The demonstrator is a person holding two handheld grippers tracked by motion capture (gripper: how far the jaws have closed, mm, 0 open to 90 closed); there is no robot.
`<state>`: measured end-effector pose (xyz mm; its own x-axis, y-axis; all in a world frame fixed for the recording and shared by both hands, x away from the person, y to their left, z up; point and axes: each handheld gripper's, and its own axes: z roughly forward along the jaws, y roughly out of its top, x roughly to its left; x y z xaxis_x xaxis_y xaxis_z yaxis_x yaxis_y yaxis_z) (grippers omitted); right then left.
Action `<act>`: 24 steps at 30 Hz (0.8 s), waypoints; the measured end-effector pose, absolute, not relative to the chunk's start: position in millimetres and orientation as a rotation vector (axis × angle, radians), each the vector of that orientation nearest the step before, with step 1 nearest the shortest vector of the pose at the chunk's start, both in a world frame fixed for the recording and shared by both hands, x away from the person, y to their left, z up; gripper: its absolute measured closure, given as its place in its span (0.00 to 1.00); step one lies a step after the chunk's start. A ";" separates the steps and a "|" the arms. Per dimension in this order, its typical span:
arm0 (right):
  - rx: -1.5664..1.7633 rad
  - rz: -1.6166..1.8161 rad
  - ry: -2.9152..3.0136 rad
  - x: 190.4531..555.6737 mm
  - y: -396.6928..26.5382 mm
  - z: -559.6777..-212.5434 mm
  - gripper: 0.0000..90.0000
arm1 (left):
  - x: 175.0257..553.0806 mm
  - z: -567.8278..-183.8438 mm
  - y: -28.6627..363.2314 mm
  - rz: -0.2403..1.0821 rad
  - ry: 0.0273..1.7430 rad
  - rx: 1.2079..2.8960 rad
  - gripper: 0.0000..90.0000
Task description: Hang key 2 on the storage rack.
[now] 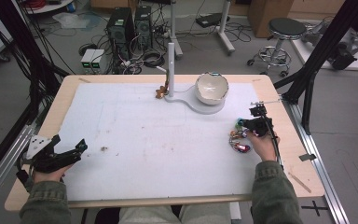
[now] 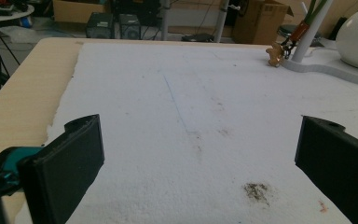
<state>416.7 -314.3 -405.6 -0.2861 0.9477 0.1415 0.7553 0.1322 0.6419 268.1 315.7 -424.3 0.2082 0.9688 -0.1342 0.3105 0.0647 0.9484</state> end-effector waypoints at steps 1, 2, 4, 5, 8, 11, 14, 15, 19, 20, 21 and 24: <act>1.653 0.918 2.115 415.7 -314.2 -404.4 0.96 | 268.5 -424.3 315.2 0.803 1.296 1.451 0.02; 1.642 0.928 2.113 414.9 -314.7 -403.3 0.96 | 269.0 -424.3 314.5 0.800 1.293 1.454 0.02; 1.638 0.950 2.102 412.4 -315.8 -400.2 0.96 | 269.4 -424.4 313.8 0.797 1.291 1.456 0.02; 1.639 0.972 2.094 411.0 -317.3 -398.1 0.96 | 269.5 -424.5 313.8 0.797 1.291 1.456 0.02; 1.644 1.046 2.066 407.9 -322.7 -393.1 0.96 | 269.3 -424.4 314.8 0.799 1.293 1.449 0.02; 1.658 1.115 2.031 404.0 -327.5 -387.1 0.96 | 269.1 -424.5 315.6 0.801 1.301 1.446 0.02; 1.643 1.147 2.018 401.1 -329.8 -382.7 0.96 | 269.1 -424.4 315.5 0.801 1.298 1.447 0.02; 1.638 1.159 2.020 400.1 -330.3 -381.0 0.96 | 269.1 -424.4 315.4 0.801 1.297 1.447 0.02; 1.596 1.190 2.027 397.0 -329.9 -374.9 0.96 | 269.0 -424.2 315.7 0.798 1.297 1.445 0.02; 1.574 1.211 2.032 396.0 -329.7 -373.7 0.96 | 269.1 -424.2 315.6 0.795 1.298 1.441 0.02; 1.556 1.226 2.038 395.1 -329.4 -372.6 0.96 | 269.0 -424.1 315.8 0.796 1.297 1.440 0.02; 1.515 1.243 2.053 393.1 -327.7 -368.9 0.96 | 269.0 -424.0 316.4 0.795 1.298 1.441 0.02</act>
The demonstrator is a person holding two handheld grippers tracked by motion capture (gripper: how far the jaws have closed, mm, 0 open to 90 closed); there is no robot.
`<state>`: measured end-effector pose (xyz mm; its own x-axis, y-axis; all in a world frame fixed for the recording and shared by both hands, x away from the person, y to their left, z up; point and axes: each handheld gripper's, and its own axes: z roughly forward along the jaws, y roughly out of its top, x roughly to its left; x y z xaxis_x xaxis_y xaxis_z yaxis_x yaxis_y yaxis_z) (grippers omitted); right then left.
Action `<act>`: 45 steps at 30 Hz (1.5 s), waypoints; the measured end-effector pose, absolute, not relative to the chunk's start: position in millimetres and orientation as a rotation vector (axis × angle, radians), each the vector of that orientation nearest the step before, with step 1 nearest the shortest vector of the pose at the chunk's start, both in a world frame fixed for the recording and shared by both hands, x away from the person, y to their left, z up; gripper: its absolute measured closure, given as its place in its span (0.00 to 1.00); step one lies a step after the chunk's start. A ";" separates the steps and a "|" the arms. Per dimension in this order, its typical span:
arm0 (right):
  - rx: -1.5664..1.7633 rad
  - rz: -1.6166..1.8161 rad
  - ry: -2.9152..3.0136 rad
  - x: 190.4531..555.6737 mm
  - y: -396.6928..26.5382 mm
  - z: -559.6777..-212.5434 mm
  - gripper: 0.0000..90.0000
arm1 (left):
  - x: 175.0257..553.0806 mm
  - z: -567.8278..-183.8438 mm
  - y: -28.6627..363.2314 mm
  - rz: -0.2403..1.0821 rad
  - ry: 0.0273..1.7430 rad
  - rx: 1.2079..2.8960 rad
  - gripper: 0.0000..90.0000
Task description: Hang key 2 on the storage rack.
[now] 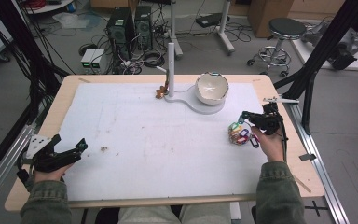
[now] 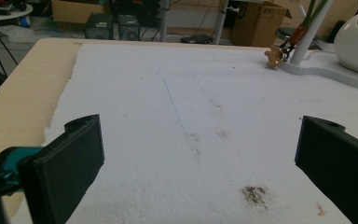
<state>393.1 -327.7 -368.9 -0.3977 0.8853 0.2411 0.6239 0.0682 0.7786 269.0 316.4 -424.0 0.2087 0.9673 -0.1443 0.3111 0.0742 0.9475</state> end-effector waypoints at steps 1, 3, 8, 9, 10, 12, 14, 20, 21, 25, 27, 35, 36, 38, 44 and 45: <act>1.501 1.250 2.055 392.1 -326.9 -366.6 0.96 | 269.0 -424.0 316.5 0.795 1.297 1.441 0.02; 1.470 1.263 2.052 390.0 -325.1 -361.2 0.96 | 269.1 -424.0 316.4 0.793 1.297 1.437 0.02; 1.411 1.274 2.060 385.7 -317.4 -348.7 0.96 | 268.8 -423.9 316.1 0.789 1.295 1.435 0.02; 1.405 1.273 2.061 384.5 -315.7 -345.9 0.96 | 268.8 -423.9 316.1 0.789 1.295 1.434 0.02; 1.399 1.279 2.057 383.7 -315.1 -344.6 0.96 | 268.9 -423.9 316.1 0.785 1.296 1.429 0.02; 1.390 1.306 2.050 381.6 -314.2 -341.4 0.96 | 268.8 -423.9 316.7 0.786 1.297 1.428 0.02; 1.386 1.328 2.041 379.9 -313.8 -340.1 0.96 | 268.7 -423.7 317.0 0.785 1.300 1.418 0.02; 1.388 1.375 2.016 377.0 -313.9 -335.3 0.96 | 267.6 -423.0 318.4 0.787 1.303 1.403 0.02; 1.386 1.388 2.013 377.1 -314.3 -333.6 0.96 | 267.7 -423.1 318.6 0.785 1.303 1.400 0.02; 1.374 1.423 2.000 376.1 -313.3 -324.0 0.96 | 267.9 -423.2 319.5 0.782 1.303 1.397 0.02; 1.358 1.435 2.003 376.2 -312.0 -319.9 0.96 | 267.9 -423.1 319.4 0.777 1.302 1.396 0.02; 1.317 1.446 2.022 377.7 -300.8 -314.4 0.96 | 268.0 -423.1 319.8 0.774 1.304 1.393 0.02; 1.315 1.447 2.019 378.2 -298.9 -313.6 0.96 | 268.1 -423.2 319.8 0.773 1.304 1.390 0.02; 1.307 1.463 2.020 379.4 -295.5 -311.6 0.96 | 268.1 -423.2 320.0 0.773 1.303 1.389 0.02; 1.276 1.484 2.036 384.8 -281.6 -303.3 0.96 | 268.1 -423.5 320.4 0.771 1.302 1.395 0.02; 1.276 1.485 2.037 385.2 -278.6 -301.8 0.96 | 268.3 -423.5 320.4 0.770 1.301 1.396 0.02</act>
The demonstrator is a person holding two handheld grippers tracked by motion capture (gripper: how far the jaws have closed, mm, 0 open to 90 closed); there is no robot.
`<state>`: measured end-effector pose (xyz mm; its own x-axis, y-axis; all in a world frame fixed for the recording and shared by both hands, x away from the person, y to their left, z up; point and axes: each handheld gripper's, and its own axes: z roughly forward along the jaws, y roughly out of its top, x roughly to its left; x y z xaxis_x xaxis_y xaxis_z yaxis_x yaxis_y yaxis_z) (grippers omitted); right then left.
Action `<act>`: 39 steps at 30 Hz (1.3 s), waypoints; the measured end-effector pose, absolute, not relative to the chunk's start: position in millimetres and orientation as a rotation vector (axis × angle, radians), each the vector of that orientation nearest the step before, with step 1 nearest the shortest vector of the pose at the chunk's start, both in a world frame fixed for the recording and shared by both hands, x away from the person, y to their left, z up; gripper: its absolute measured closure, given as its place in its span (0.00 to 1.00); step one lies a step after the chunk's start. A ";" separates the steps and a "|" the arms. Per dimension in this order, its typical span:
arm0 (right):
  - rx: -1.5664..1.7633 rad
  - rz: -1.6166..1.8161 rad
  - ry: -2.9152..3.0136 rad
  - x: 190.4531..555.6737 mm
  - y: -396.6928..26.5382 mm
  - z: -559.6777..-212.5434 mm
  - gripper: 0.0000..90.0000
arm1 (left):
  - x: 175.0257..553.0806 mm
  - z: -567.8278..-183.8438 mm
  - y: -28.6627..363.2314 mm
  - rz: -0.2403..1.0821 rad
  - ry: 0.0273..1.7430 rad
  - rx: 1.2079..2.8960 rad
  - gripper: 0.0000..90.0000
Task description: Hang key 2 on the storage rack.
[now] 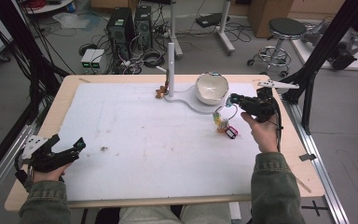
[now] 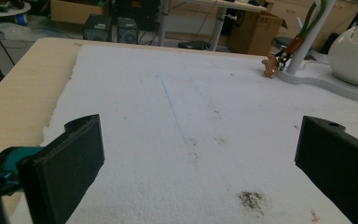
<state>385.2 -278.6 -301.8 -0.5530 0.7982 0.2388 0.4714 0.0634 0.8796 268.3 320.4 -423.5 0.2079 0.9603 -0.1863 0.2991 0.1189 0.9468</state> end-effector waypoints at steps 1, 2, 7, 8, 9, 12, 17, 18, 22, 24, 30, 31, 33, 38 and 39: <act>1.265 1.489 2.036 386.3 -276.1 -300.8 0.96 | 268.4 -423.6 320.3 0.769 1.301 1.395 0.02; 1.259 1.493 2.040 387.5 -273.9 -299.9 0.96 | 268.4 -423.6 320.3 0.770 1.301 1.394 0.02; 1.249 1.517 2.050 392.9 -262.4 -297.1 0.96 | 268.2 -423.5 320.2 0.771 1.300 1.394 0.02; 1.250 1.521 2.052 393.8 -260.0 -296.9 0.96 | 268.2 -423.5 320.2 0.771 1.300 1.394 0.02; 1.246 1.525 2.056 394.8 -257.7 -296.8 0.96 | 268.1 -423.5 320.2 0.772 1.300 1.394 0.02; 1.237 1.534 2.065 397.3 -250.6 -296.2 0.96 | 268.1 -423.4 320.3 0.772 1.300 1.391 0.02; 1.222 1.555 2.072 401.1 -238.9 -289.2 0.96 | 268.1 -423.4 320.4 0.773 1.298 1.391 0.02; 1.218 1.561 2.072 401.7 -236.6 -287.0 0.96 | 268.1 -423.4 320.5 0.773 1.298 1.391 0.02; 1.205 1.589 2.072 405.0 -228.6 -278.1 0.96 | 268.0 -423.4 320.5 0.771 1.298 1.392 0.02; 1.205 1.612 2.071 407.1 -225.0 -274.1 0.96 | 268.0 -423.4 320.7 0.771 1.298 1.392 0.02; 1.185 1.641 2.078 412.2 -211.1 -260.8 0.96 | 267.8 -423.5 320.9 0.769 1.297 1.392 0.02; 1.181 1.639 2.080 413.2 -208.6 -258.8 0.96 | 267.9 -423.6 320.9 0.769 1.298 1.394 0.02; 1.178 1.640 2.081 415.8 -204.2 -255.2 0.96 | 268.0 -423.6 321.0 0.770 1.298 1.394 0.02; 1.208 1.696 2.066 425.0 -196.4 -249.3 0.96 | 268.1 -423.6 321.0 0.771 1.300 1.392 0.02; 1.214 1.699 2.059 427.0 -194.5 -248.1 0.96 | 268.1 -423.5 321.1 0.775 1.299 1.392 0.02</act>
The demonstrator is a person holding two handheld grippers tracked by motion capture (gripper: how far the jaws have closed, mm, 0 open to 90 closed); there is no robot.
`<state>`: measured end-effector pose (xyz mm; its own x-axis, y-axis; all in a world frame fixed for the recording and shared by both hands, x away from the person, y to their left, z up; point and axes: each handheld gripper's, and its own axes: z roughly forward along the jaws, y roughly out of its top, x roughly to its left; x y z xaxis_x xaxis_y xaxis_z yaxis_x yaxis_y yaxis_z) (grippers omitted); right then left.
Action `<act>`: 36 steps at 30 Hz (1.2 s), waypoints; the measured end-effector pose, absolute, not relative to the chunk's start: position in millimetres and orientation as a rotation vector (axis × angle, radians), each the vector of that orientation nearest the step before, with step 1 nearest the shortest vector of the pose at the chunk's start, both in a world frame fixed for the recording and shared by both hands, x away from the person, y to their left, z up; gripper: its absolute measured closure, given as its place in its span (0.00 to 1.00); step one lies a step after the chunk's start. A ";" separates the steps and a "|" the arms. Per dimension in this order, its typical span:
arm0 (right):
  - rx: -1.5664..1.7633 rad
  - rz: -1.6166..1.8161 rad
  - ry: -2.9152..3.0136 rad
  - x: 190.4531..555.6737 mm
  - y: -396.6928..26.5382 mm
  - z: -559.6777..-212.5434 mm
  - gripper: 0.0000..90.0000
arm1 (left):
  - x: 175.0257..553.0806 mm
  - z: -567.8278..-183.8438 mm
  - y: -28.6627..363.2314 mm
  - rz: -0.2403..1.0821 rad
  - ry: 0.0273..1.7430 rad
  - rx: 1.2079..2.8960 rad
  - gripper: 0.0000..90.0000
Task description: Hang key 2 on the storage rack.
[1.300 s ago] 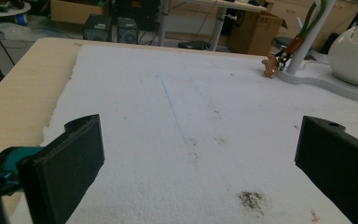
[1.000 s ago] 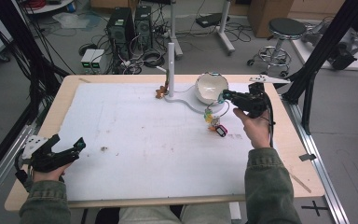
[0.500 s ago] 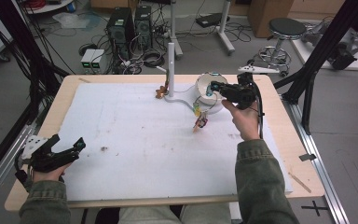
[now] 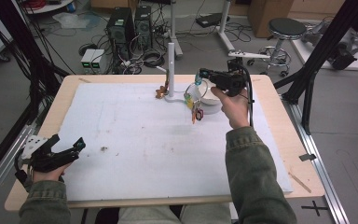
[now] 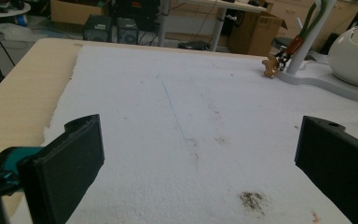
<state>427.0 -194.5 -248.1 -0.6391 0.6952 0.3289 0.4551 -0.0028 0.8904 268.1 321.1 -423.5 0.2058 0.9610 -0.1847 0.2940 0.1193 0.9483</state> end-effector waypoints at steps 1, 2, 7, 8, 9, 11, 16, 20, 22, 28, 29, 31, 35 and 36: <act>1.220 1.706 2.055 429.0 -192.7 -247.1 0.96 | 267.9 -423.5 321.2 0.775 1.299 1.392 0.02; 1.230 1.719 2.054 431.1 -190.9 -245.7 0.96 | 267.9 -423.4 321.3 0.774 1.299 1.392 0.02; 1.231 1.731 2.051 440.9 -183.1 -239.6 0.96 | 268.2 -423.8 321.6 0.771 1.300 1.392 0.02; 1.233 1.731 2.045 442.7 -181.6 -238.8 0.96 | 268.3 -423.9 321.6 0.771 1.300 1.392 0.02; 1.237 1.736 2.043 444.3 -180.3 -238.2 0.96 | 268.5 -423.9 321.4 0.769 1.300 1.391 0.02; 1.242 1.736 2.043 447.4 -177.0 -237.6 0.96 | 268.9 -424.1 321.4 0.768 1.299 1.391 0.02; 1.250 1.724 2.045 455.3 -167.3 -237.0 0.96 | 269.2 -424.3 320.8 0.766 1.300 1.392 0.02; 1.280 1.735 2.034 464.3 -158.9 -237.6 0.96 | 269.0 -424.0 320.6 0.770 1.300 1.391 0.02; 1.282 1.747 2.029 468.4 -155.6 -236.7 0.96 | 269.0 -423.9 321.1 0.769 1.300 1.391 0.02; 1.305 1.733 2.015 479.5 -149.5 -233.7 0.96 | 269.8 -424.4 321.8 0.770 1.301 1.392 0.02; 1.307 1.727 2.010 481.0 -148.1 -232.5 0.96 | 269.9 -424.4 322.0 0.770 1.302 1.392 0.02; 1.315 1.748 1.995 483.8 -145.9 -231.3 0.96 | 270.1 -424.5 322.2 0.769 1.302 1.389 0.02; 1.336 1.730 1.998 490.9 -141.6 -230.5 0.96 | 270.8 -424.8 322.3 0.767 1.305 1.386 0.02; 1.346 1.728 1.991 492.5 -141.4 -230.3 0.96 | 271.0 -424.9 322.3 0.766 1.303 1.390 0.02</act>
<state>492.5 -141.4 -230.3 -0.5733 0.7122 0.4050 0.5012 -0.0861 0.8610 271.0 322.3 -424.9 0.2064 0.9593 -0.1926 0.2984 0.1257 0.9461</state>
